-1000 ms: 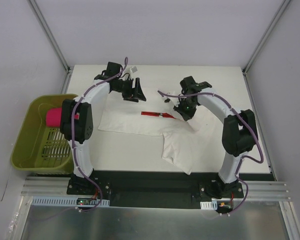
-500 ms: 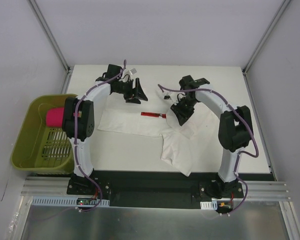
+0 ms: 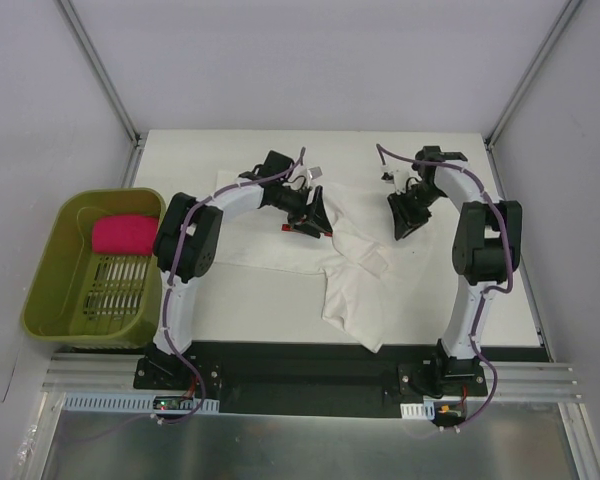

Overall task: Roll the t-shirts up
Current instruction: Fold the T-shirt at the center of the board.

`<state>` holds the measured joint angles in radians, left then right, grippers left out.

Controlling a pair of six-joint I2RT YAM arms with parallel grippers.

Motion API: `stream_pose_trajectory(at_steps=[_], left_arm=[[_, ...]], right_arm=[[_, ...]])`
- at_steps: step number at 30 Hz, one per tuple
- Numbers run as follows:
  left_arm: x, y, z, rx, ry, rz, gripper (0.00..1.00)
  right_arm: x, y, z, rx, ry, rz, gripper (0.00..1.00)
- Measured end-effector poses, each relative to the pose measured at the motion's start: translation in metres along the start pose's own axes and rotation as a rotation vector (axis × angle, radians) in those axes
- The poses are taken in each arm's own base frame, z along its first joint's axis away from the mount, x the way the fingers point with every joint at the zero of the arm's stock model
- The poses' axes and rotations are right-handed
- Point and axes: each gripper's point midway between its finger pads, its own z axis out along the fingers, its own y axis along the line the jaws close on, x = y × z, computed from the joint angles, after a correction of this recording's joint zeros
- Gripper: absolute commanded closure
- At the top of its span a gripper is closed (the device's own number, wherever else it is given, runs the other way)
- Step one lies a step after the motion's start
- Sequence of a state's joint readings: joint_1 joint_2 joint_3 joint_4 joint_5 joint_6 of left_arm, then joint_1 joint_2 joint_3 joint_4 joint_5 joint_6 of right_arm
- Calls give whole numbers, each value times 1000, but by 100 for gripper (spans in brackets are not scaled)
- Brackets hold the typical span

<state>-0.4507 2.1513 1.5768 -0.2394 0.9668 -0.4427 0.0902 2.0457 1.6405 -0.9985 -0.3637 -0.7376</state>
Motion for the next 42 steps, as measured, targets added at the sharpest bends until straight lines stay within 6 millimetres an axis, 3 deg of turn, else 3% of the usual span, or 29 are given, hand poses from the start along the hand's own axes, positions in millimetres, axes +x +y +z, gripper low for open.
stream_pose_trajectory(at_steps=[4,8,12,16,20,29,33,34,37,42], left_arm=[[7,-1,7,4,22,-1,42],[1,5,-2,11,4,17,42],[-14,25,-35,-24,-45,14,42],[-40,55,-78,-137,-133,51,42],[-53,85,-108,-284,-175,117,41],[-38,124,-127,-495,-82,253,41],[-29,139,-132,-570,-24,309,41],[-26,142,-133,-583,-11,314,41],[-12,155,-137,-621,46,335,41],[-3,158,-141,-663,102,399,41]], right_arm=[[3,-18,-2,16,-10,40,70],[-25,-58,-23,83,-103,70,61],[-40,-104,-45,164,-186,164,54],[-25,-132,-49,202,-187,269,47],[-16,-136,-44,180,-179,327,46],[-23,-125,-12,-37,-203,418,50],[-26,-126,-4,-104,-216,473,67],[-28,-127,-4,-116,-227,486,78],[-36,-129,-5,-164,-269,525,91],[-52,-136,-17,-243,-358,610,96]])
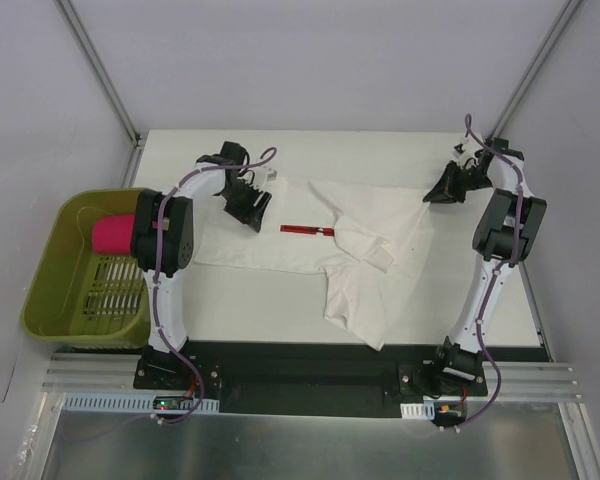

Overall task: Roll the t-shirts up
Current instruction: Fold the T-shirt at the center of the board.

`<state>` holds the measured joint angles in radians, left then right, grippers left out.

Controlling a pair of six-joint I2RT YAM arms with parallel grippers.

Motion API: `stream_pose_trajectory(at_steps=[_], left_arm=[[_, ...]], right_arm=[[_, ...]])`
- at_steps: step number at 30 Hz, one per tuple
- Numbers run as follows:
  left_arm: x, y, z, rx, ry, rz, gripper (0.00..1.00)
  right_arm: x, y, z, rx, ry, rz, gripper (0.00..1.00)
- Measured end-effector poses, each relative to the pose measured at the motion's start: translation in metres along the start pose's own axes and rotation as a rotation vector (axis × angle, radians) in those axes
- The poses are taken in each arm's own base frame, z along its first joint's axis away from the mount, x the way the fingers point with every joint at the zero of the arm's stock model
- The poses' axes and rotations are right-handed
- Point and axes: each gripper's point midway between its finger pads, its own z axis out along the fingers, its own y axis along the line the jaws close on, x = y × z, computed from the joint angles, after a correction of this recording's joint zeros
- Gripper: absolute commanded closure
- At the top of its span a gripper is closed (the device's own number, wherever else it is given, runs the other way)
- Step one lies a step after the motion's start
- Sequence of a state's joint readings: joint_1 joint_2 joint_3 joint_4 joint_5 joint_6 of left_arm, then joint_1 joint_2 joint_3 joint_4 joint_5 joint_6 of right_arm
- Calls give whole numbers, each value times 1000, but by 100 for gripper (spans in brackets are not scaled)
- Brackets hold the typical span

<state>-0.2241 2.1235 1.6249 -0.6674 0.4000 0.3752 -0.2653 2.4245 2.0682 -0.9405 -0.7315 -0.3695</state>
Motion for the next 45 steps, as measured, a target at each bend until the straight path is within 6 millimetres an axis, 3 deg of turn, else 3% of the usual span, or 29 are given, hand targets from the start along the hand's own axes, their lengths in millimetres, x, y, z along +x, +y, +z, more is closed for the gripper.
stream_pose_trajectory(at_steps=[5,7,9,12,15,19,24,28,31,35,37,41,45], left_arm=[[6,-3,3,-47,47,88,41],[8,-7,5,-53,62,112,42],[8,-12,7,-56,72,139,42],[8,-15,8,-72,91,165,41],[10,-18,6,-72,107,168,42],[10,-19,3,-64,123,155,41],[-13,-24,-11,-56,70,142,41],[-60,-21,-39,-78,-62,139,44],[-91,-7,-66,-126,-167,119,52],[-107,33,-86,-191,-242,36,67],[-106,52,-82,-204,-245,-3,72],[-89,93,-51,-212,-194,-99,80],[-63,111,-16,-190,-113,-155,81]], right_arm=[[-45,-6,-14,-89,-154,149,93],[-61,-15,-17,-125,-203,233,73],[-77,-30,-16,-143,-248,296,35],[-95,-50,-12,-163,-300,342,26],[-104,-46,-16,-188,-327,341,21],[-108,-44,-18,-176,-344,302,23],[-93,-50,-36,-30,-337,181,25],[-68,-41,-63,105,-318,65,27],[-56,-21,-76,149,-302,-21,30],[-30,10,-65,167,-232,-116,32],[-13,26,-51,169,-172,-158,32],[9,46,-22,175,-74,-237,35],[19,55,-8,185,-25,-302,40]])
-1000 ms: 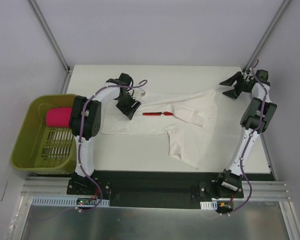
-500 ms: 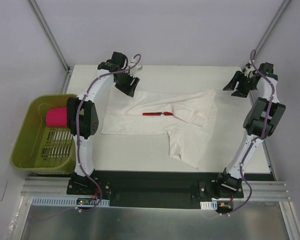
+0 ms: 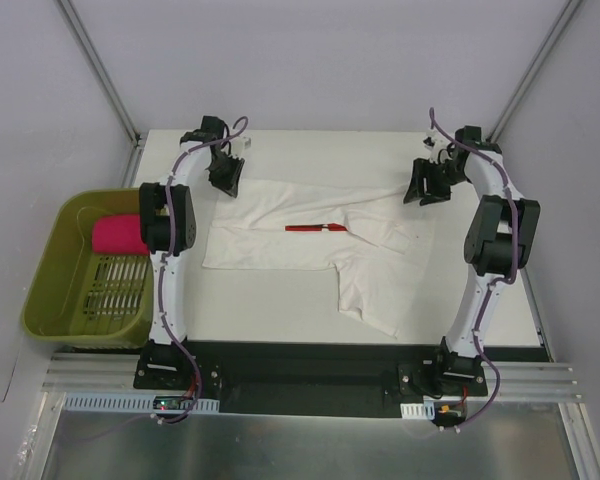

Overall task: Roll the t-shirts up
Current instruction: Fold the T-shirt at the center of the board.

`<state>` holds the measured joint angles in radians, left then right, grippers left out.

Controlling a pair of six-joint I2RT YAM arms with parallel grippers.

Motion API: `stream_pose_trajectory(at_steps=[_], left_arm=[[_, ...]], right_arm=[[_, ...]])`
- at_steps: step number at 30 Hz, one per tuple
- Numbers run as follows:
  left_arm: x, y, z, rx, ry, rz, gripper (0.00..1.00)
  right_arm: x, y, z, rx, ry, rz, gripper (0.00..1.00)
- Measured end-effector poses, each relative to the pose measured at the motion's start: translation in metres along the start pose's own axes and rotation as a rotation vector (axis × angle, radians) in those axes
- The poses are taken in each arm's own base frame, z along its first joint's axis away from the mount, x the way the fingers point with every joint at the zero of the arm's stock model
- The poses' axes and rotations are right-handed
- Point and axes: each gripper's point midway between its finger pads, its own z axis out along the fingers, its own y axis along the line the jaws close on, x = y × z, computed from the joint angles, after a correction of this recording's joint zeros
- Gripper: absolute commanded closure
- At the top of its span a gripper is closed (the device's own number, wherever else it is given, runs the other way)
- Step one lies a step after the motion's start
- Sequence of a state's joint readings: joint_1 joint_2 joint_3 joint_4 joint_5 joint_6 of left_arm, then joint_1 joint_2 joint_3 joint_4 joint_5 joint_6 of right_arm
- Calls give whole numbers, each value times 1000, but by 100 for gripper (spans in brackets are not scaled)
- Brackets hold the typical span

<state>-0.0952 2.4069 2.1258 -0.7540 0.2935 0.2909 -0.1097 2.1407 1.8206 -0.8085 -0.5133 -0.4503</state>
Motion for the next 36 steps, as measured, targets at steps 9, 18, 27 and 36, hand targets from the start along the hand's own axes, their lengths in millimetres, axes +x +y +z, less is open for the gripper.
stream_pose_trajectory(at_steps=[9,18,27,36], left_arm=[[-7,26,12,-46,-10,-58,81],[-22,62,8,-163,-66,-106,71],[-44,39,-13,-107,-134,-118,51],[-112,-126,-163,223,-432,42,41]], right_arm=[[31,-7,38,49,156,-112,56],[36,-17,45,138,239,-215,57],[22,-8,20,168,194,-247,37],[38,56,-78,93,38,-294,45]])
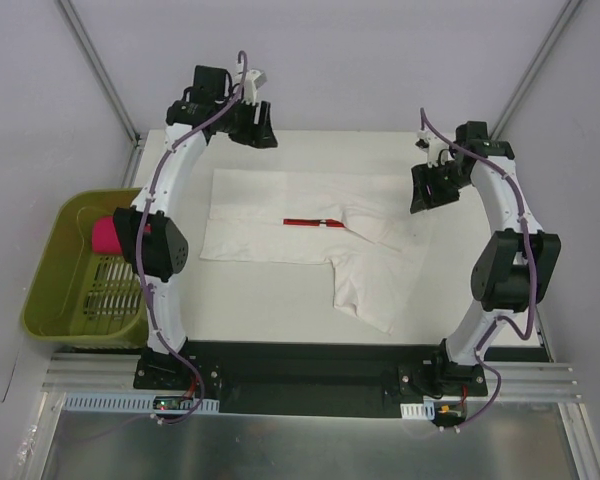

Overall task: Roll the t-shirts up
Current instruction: Fold the T-shirt at the center of the board.

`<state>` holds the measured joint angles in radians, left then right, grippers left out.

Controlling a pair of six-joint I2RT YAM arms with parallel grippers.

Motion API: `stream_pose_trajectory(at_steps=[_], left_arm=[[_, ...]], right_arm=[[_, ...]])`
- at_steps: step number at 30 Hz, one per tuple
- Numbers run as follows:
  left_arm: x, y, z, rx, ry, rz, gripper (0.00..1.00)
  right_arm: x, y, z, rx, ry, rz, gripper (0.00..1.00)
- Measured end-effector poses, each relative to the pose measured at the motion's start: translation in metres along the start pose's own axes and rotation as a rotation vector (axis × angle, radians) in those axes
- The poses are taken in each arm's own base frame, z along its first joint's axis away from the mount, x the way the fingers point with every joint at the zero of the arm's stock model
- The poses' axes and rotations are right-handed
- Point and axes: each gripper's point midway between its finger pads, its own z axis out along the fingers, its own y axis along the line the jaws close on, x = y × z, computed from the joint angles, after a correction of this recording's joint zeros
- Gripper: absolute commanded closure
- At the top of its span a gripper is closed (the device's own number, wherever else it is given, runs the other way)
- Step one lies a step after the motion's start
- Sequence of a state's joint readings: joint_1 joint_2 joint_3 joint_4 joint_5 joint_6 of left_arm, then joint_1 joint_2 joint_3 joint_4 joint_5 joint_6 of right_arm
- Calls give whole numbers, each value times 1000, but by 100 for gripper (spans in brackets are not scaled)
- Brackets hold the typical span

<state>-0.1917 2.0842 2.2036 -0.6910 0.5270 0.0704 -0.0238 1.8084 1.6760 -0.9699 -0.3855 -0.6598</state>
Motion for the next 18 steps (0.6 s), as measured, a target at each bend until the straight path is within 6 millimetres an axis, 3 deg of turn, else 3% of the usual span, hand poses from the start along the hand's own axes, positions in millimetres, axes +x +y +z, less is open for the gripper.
stream_pose_trajectory(at_steps=[3,6,14,18], left_arm=[[-5,-66,-7,157,-15,-32,41],[15,-103,11,267,52,-123,41],[116,-166,134,361,338,-381,41],[157,-205,173,359,433,-437,46]], right_arm=[[14,-1,5,-43,23,88,44],[22,-11,7,-42,39,141,44],[16,-17,11,-53,24,173,44],[21,-24,18,-67,40,217,44]])
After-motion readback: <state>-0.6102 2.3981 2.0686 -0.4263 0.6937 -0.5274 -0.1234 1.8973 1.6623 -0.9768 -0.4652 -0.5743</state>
